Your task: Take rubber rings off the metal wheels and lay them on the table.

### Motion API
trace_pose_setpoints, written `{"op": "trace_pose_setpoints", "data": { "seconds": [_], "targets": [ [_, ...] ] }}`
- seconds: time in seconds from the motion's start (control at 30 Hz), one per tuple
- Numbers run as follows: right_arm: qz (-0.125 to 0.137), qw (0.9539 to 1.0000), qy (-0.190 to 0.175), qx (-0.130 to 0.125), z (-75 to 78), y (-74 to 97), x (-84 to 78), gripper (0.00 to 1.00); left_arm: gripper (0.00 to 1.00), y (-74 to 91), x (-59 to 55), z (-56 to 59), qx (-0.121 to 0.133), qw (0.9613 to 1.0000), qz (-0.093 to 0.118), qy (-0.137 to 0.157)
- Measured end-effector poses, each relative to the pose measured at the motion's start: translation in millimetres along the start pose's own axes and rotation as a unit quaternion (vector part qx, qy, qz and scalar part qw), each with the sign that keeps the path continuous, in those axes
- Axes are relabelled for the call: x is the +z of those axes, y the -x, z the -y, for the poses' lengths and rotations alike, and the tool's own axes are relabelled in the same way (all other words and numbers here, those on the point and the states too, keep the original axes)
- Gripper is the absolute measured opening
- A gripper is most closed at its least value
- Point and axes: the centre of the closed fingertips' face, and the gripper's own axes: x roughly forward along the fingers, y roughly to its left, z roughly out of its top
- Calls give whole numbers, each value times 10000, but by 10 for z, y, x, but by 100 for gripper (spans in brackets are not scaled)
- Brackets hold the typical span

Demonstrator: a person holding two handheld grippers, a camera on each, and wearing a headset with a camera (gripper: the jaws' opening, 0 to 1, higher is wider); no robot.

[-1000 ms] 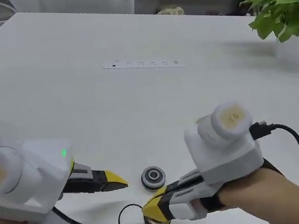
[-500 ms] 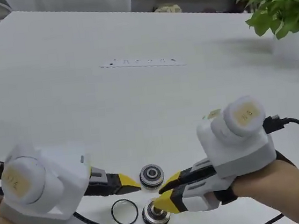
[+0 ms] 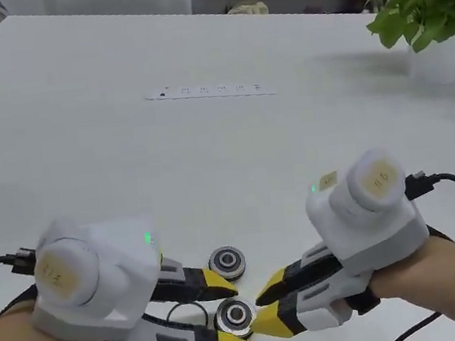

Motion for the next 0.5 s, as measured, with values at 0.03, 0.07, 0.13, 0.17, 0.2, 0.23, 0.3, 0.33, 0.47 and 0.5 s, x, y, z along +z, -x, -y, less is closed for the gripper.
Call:
{"op": "trace_pose_setpoints", "data": {
  "seconds": [0.03, 0.07, 0.13, 0.17, 0.2, 0.23, 0.3, 0.33, 0.47, 0.5],
  "targets": [
    [4, 10000, 21, 5, -4, 0, 1, 15, 26, 0, -2, -5, 11, 10000, -4, -9],
    [3, 10000, 41, 22, -10, 1, 1, 15, 25, 0, -4, -17, 47, 10000, -4, 2],
    [-47, 9999, 107, 97, -37, 0, -19, 15, 22, 0, -1, -26, 56, 10000, 8, 72],
    [-79, 9998, 148, 90, -43, -5, -31, 15, 20, -2, -11, -34, 80, 9999, -15, 114],
    [-102, 9997, 187, 76, -41, -9, -35, 15, 18, -4, -21, -42, 106, 9999, -39, 103],
    [-121, 9996, 228, 66, -45, -18, -37, 15, 16, -7, -44, -57, 154, 9998, -99, 6],
    [-159, 9994, 307, 54, -50, -40, -44, 15, 14, -11, -49, -56, 198, 9996, -118, -144],
    [-186, 9992, 352, 47, -51, -47, -51, 15, 13, -11, -41, -60, 212, 9996, -100, -175],
    [-249, 9983, 518, -42, -34, -90, -63, 19, 12, -15, -31, -68, 256, 9995, -76, -141],
    [-252, 9981, 558, -66, -24, -92, -61, 20, 12, -14, -30, -68, 257, 9995, -71, -142]
  ]
}}
